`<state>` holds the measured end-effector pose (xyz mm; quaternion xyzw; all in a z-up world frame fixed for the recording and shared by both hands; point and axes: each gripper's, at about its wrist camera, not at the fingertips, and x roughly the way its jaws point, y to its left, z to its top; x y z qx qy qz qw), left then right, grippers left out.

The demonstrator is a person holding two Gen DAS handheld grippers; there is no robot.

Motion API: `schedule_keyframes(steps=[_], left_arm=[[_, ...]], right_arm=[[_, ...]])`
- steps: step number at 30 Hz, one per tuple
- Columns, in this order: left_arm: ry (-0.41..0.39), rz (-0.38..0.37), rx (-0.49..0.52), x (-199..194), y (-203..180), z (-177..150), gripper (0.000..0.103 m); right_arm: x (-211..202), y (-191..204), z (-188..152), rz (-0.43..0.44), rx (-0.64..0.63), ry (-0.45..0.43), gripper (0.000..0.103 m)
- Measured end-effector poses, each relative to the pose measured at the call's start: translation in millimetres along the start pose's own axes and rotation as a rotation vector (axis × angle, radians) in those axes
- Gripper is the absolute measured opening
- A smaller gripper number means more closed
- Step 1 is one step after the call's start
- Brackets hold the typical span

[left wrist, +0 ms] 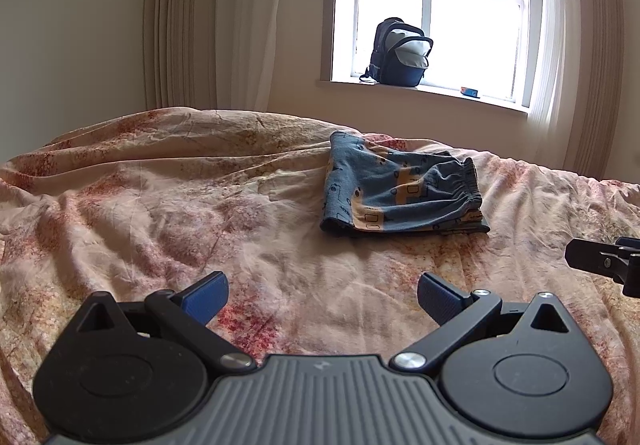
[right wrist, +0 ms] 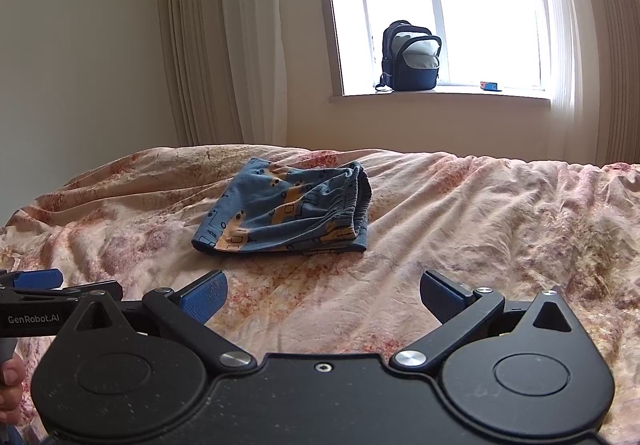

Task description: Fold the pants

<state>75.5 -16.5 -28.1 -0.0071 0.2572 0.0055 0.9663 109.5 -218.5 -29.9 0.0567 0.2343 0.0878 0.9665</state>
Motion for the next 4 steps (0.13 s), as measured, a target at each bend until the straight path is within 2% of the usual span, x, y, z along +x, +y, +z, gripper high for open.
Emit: schedule_keyframes(steps=[4], left_arm=[[0.001, 0.001, -0.003, 0.6, -0.4, -0.4, 0.103]], right_arm=[[0.4, -0.1, -0.1, 0.0, -0.001, 0.001, 0.102]])
